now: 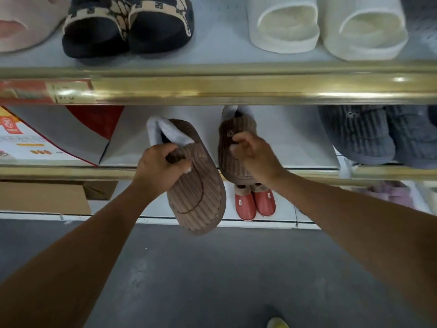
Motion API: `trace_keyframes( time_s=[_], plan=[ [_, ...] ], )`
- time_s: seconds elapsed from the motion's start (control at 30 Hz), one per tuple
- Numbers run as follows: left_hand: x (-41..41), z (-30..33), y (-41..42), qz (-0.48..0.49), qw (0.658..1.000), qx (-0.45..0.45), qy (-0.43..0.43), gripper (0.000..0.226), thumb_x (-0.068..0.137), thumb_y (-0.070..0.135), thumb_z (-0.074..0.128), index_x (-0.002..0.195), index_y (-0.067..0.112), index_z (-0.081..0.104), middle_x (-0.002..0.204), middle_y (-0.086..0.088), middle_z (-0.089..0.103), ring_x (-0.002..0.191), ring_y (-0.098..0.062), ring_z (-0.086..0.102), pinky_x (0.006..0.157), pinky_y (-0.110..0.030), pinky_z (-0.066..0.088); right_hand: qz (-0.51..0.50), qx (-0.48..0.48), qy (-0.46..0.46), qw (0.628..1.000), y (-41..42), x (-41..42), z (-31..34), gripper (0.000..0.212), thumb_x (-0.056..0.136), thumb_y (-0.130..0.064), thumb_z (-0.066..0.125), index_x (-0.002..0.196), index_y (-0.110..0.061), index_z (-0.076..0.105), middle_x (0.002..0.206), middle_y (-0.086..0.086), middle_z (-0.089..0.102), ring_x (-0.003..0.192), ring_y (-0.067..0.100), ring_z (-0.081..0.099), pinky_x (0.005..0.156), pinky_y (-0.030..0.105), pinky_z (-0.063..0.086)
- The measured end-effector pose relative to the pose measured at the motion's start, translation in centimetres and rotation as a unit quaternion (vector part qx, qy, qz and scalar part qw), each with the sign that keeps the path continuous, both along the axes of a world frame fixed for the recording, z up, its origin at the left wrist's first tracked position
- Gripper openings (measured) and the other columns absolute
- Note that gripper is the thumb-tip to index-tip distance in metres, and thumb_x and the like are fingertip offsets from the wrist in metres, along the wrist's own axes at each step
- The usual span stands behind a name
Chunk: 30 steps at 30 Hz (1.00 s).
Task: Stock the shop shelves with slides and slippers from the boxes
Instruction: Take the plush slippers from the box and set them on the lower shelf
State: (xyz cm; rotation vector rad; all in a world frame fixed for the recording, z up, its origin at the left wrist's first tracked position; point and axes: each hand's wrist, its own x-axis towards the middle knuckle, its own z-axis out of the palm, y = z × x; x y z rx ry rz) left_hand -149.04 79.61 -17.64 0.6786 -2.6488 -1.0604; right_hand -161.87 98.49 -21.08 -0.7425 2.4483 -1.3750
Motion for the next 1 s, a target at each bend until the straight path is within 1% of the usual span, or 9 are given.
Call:
trace_keyframes(
  time_s=[0.1, 0.17, 0.37, 0.47, 0.53, 0.63, 0.77, 0.93, 1.0],
  plan=[
    [-0.5, 0.9, 1.7, 0.008, 0.999, -0.019, 0.04, 0.031, 0.069, 0.019, 0.075, 0.055, 0.018, 0.047, 0.052, 0.001, 0.045, 0.052, -0.017, 0.043, 0.053, -0.028, 0.033, 0.076, -0.033, -0.251, 0.965, 1.7, 3.1, 0.0, 0.068, 0.084, -0.047, 0.069, 0.139, -0.017, 0.041, 0.103, -0.009, 0.06, 0.088, 0.01, 0.06, 0.071, 0.026, 0.049],
    [-0.8, 1.5, 2.9, -0.001, 0.997, -0.028, 0.074, 0.026, 0.067, 0.026, 0.072, 0.06, 0.013, 0.051, 0.054, -0.003, 0.047, 0.053, -0.019, 0.044, 0.053, -0.03, 0.035, 0.119, -0.038, -0.328, 0.936, 2.9, 4.3, -0.3, 0.081, 0.076, -0.045, 0.076, 0.143, -0.029, 0.034, 0.125, -0.011, 0.058, 0.107, 0.013, 0.06, 0.08, 0.037, 0.056],
    [-1.7, 2.0, 7.4, -0.062, 0.987, -0.033, 0.145, 0.02, 0.075, 0.019, 0.078, 0.079, 0.01, 0.061, 0.068, -0.007, 0.058, 0.063, -0.019, 0.051, 0.058, -0.033, 0.044, -0.011, -0.172, -0.384, 0.907, 6.4, 5.3, -1.3, 0.075, 0.06, -0.014, 0.082, 0.127, -0.017, 0.051, 0.122, 0.006, 0.064, 0.107, 0.027, 0.065, 0.079, 0.047, 0.058],
    [-1.5, 0.8, 9.1, -0.073, 0.978, -0.017, 0.194, 0.036, 0.082, 0.037, 0.069, 0.111, 0.017, 0.06, 0.109, 0.006, 0.059, 0.103, -0.009, 0.05, 0.089, -0.018, 0.04, -0.063, -0.234, -0.399, 0.884, 9.5, 5.4, -2.1, 0.057, 0.067, -0.004, 0.079, 0.117, -0.02, 0.058, 0.111, 0.007, 0.067, 0.091, 0.024, 0.069, 0.066, 0.04, 0.057],
    [-1.2, -0.6, 10.0, -0.029, 0.976, 0.053, 0.208, 0.044, 0.088, 0.036, 0.063, 0.126, 0.017, 0.051, 0.126, 0.003, 0.051, 0.119, -0.011, 0.045, 0.096, -0.016, 0.036, -0.081, -0.273, -0.418, 0.863, 12.0, 5.6, -2.8, 0.05, 0.073, -0.003, 0.073, 0.117, -0.022, 0.059, 0.106, 0.003, 0.069, 0.086, 0.022, 0.069, 0.067, 0.041, 0.057],
    [-1.9, -2.7, 10.4, 0.11, 0.962, 0.224, 0.108, 0.047, 0.091, 0.021, 0.066, 0.132, 0.021, 0.044, 0.134, -0.005, 0.044, 0.117, -0.019, 0.048, 0.093, -0.024, 0.044, -0.116, -0.309, -0.447, 0.831, 15.3, 4.9, -4.1, 0.05, 0.071, -0.012, 0.068, 0.118, -0.025, 0.059, 0.108, -0.002, 0.068, 0.091, 0.021, 0.066, 0.072, 0.041, 0.055],
    [-3.3, -4.4, 10.2, 0.223, 0.88, 0.413, -0.074, 0.06, 0.091, 0.028, 0.065, 0.142, 0.033, 0.033, 0.124, -0.009, 0.05, 0.105, -0.03, 0.058, 0.09, -0.046, 0.055, -0.185, -0.318, -0.45, 0.814, 17.1, 2.2, -5.4, 0.073, 0.061, -0.025, 0.082, 0.128, -0.024, 0.054, 0.123, 0.001, 0.066, 0.11, 0.026, 0.063, 0.077, 0.046, 0.056],
    [-4.9, -5.7, 11.2, 0.228, 0.821, 0.515, -0.097, 0.065, 0.096, 0.018, 0.06, 0.149, 0.033, 0.024, 0.138, -0.012, 0.043, 0.102, -0.037, 0.064, 0.089, -0.046, 0.055, -0.212, -0.32, -0.444, 0.81, 15.3, -3.2, -5.4, 0.076, 0.067, -0.024, 0.079, 0.136, -0.023, 0.049, 0.131, 0.006, 0.061, 0.118, 0.032, 0.058, 0.078, 0.048, 0.056],
    [-5.8, -6.2, 11.4, 0.234, 0.815, 0.523, -0.089, 0.066, 0.095, 0.017, 0.061, 0.148, 0.032, 0.024, 0.14, -0.013, 0.043, 0.102, -0.037, 0.065, 0.09, -0.046, 0.055, -0.223, -0.313, -0.439, 0.812, 13.4, -5.2, -5.1, 0.055, 0.083, -0.018, 0.069, 0.135, -0.021, 0.05, 0.129, 0.005, 0.061, 0.11, 0.03, 0.061, 0.07, 0.044, 0.056]
  ],
)
